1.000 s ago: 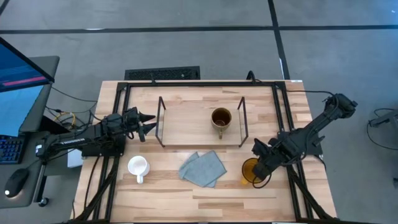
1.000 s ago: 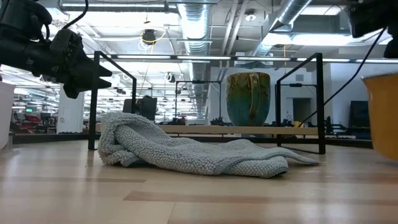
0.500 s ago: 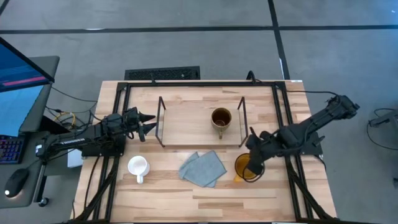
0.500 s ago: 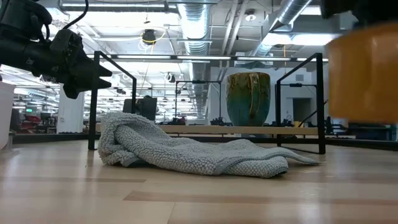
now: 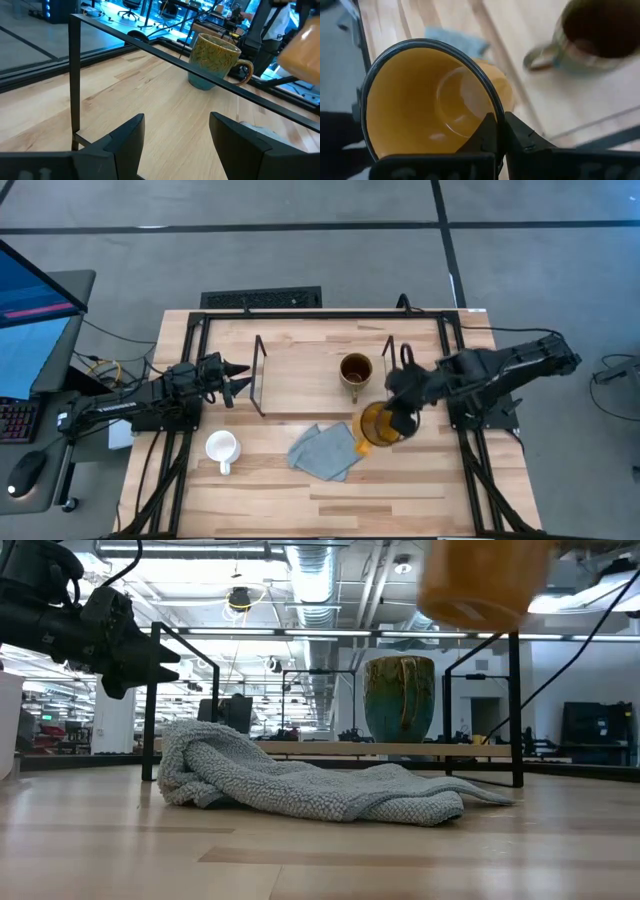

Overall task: Stack small to large cups/mugs on shelf
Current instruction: Put the yellow mug on the shelf

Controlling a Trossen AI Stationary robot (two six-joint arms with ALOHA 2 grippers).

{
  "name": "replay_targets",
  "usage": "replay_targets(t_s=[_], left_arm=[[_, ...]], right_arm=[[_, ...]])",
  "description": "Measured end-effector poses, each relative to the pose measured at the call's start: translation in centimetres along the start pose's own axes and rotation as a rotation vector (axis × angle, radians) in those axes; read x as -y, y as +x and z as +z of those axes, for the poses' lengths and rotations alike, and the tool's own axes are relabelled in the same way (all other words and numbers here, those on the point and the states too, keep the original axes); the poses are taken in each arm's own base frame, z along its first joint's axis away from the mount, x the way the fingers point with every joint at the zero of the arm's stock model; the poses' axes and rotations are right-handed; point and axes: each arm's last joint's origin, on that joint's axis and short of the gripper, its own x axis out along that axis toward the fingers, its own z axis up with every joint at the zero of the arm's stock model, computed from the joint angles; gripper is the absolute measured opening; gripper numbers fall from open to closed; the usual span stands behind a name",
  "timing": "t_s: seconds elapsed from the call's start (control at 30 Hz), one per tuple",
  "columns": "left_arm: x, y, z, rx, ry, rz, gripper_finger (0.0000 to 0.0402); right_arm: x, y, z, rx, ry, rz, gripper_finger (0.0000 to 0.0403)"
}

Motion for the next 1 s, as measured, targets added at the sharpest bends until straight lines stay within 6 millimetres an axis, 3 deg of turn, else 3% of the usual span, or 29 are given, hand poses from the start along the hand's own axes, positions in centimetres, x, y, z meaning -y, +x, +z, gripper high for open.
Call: replay_targets(t_s=[0.47, 0.7, 1.0], left_arm=[[0.0, 0.0, 0.0, 0.000, -0.011, 0.001, 0.0215], [0.0, 0.0, 0.0, 0.000, -0.007, 0.000, 0.0215], [0.0, 0.1, -0.1, -0.013, -0.006, 0.003, 0.0215]], right_arm=[[4.6, -4.5, 6.3, 0.285, -0.043, -0.062, 0.0021], [5.8, -4.5, 10.2, 0.304, -0.095, -0.065, 0.0021], [6.4, -2.7, 15.9, 0.182, -0.210, -0.059, 0.0021]])
